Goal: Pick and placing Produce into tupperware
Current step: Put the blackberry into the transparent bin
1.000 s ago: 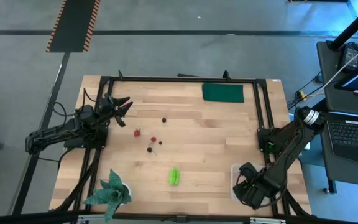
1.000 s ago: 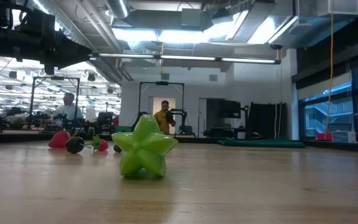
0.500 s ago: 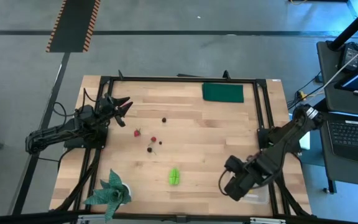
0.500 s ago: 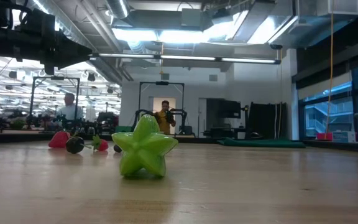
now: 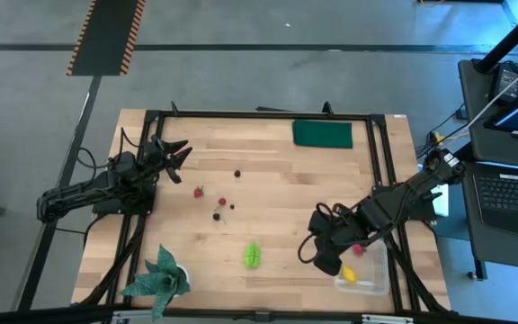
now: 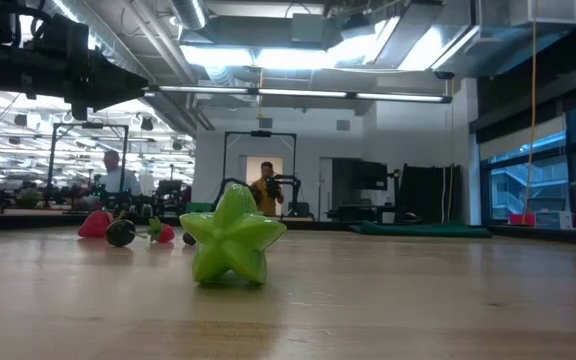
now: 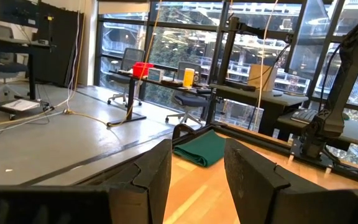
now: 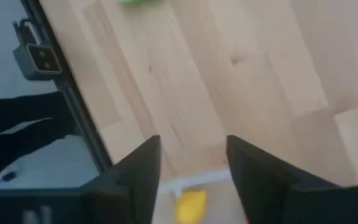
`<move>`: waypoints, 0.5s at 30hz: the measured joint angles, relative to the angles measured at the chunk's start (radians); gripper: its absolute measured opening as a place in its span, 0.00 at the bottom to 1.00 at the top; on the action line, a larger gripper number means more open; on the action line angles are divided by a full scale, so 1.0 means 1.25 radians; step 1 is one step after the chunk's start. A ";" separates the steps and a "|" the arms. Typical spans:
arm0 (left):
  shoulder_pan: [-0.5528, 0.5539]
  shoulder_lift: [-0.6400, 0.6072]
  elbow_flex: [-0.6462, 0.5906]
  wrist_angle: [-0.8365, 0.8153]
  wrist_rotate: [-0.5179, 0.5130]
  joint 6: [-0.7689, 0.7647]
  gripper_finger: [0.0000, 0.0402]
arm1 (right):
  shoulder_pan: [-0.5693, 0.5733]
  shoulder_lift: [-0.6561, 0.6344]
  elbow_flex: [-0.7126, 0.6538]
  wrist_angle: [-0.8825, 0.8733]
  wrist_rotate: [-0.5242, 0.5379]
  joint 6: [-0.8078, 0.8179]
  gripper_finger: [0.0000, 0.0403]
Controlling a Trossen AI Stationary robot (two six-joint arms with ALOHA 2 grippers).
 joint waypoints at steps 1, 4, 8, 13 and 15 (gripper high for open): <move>0.000 0.000 0.000 0.000 0.000 0.000 0.35 | -0.007 0.000 0.000 0.000 0.001 -0.017 0.52; 0.000 0.000 0.000 0.000 0.001 -0.001 0.35 | -0.024 0.000 0.000 0.000 0.001 -0.062 0.65; 0.000 0.000 0.000 0.000 0.007 0.000 0.35 | -0.043 0.000 -0.002 0.001 0.036 -0.085 0.83; 0.000 0.000 0.000 0.000 0.007 0.000 0.35 | -0.055 0.000 -0.002 0.003 0.057 -0.183 0.93; 0.000 0.000 0.000 0.000 0.007 0.000 0.35 | -0.056 0.000 -0.002 0.016 0.055 -0.197 0.93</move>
